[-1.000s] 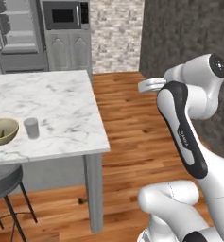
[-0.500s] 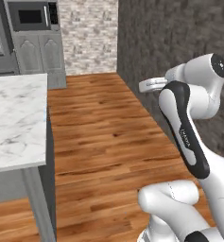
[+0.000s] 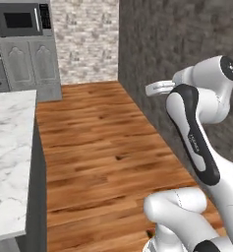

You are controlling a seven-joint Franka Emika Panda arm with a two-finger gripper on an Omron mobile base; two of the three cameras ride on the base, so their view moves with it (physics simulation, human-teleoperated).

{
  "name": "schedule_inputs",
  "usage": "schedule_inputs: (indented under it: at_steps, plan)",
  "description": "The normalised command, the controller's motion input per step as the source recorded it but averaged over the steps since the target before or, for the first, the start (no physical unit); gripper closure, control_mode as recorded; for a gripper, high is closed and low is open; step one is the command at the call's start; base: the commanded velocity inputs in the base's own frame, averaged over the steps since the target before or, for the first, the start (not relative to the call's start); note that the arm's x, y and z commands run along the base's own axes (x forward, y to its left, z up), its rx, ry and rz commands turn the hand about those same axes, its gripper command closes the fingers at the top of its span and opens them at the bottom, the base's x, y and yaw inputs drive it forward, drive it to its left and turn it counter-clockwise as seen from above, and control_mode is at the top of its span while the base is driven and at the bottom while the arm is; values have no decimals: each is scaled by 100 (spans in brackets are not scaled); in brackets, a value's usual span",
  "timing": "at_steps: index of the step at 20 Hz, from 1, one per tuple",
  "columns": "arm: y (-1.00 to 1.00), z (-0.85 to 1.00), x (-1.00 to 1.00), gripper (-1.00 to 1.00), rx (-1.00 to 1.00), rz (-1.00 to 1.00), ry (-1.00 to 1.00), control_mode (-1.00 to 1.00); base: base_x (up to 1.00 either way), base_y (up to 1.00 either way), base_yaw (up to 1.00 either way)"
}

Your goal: There is a bowl on the dining counter. Grab a lemon wedge from the fridge and place it in the bowl. Then get the liquor bottle and glass cup from the cabinet and place them next to the bowl.

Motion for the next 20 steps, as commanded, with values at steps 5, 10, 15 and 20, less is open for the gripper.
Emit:
schedule_inputs:
  at_steps: [5, 10, 15, 20]
  plan:
    - [0, 0, 0, -100, 0, 0, 0, 100, 100, -1, -1]
    - [0, 0, 0, -100, 0, 0, 0, 100, 100, -4, -2]
    - [0, 0, 0, -100, 0, 0, 0, 100, 100, -14, 0]
    - [0, 0, 0, -100, 0, 0, 0, 100, 100, -24, 3]
